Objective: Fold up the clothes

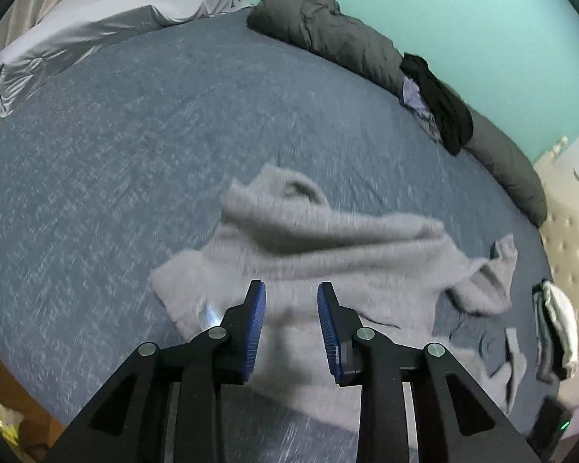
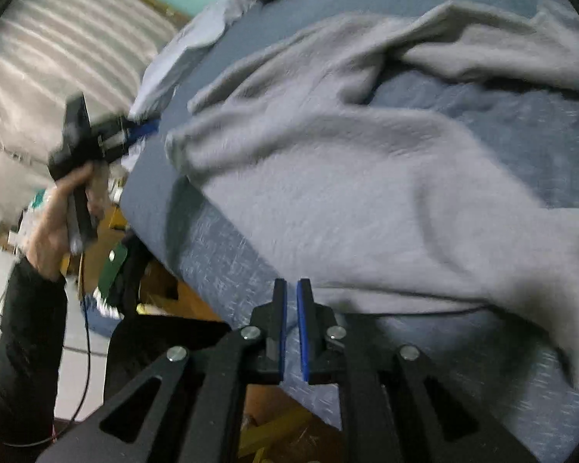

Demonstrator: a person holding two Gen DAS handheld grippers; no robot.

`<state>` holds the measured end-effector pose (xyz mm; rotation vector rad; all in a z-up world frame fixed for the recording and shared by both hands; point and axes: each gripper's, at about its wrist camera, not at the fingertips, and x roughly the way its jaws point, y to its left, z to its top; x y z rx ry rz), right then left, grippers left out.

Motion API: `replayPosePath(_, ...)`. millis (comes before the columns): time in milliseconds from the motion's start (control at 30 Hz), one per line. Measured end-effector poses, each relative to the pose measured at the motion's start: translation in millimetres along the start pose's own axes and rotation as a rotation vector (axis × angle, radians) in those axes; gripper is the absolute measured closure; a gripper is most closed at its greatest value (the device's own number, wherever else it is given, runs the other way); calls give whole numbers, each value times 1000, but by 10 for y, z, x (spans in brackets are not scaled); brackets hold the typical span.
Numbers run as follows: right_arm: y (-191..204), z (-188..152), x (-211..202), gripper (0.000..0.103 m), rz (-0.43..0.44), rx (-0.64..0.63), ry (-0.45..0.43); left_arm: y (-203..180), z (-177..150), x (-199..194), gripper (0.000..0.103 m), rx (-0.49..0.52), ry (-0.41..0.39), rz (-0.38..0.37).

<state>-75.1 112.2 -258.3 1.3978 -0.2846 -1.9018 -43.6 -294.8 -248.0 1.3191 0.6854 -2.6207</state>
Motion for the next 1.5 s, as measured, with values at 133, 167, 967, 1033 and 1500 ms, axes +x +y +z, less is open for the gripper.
replayPosePath(133,-400,-8,-727,65,-139,52,-134,-105,-175,-60,67,32,3,-9)
replayPosePath(167,-546,-6,-882,58,-187,78,-167,-131,-219,-75,67,40,4,-11)
replayPosePath(967,-1990,-110,-968,90,-630,191,-51,-706,-635,-192,60,214,48,-32)
replayPosePath(1033,-2005,-136,-1110,94,-597,214,-100,-719,-641,-186,60,217,49,-35)
replayPosePath(1500,-1801,-133,-2631,96,-543,351,-426,-735,-617,-85,60,222,57,-53)
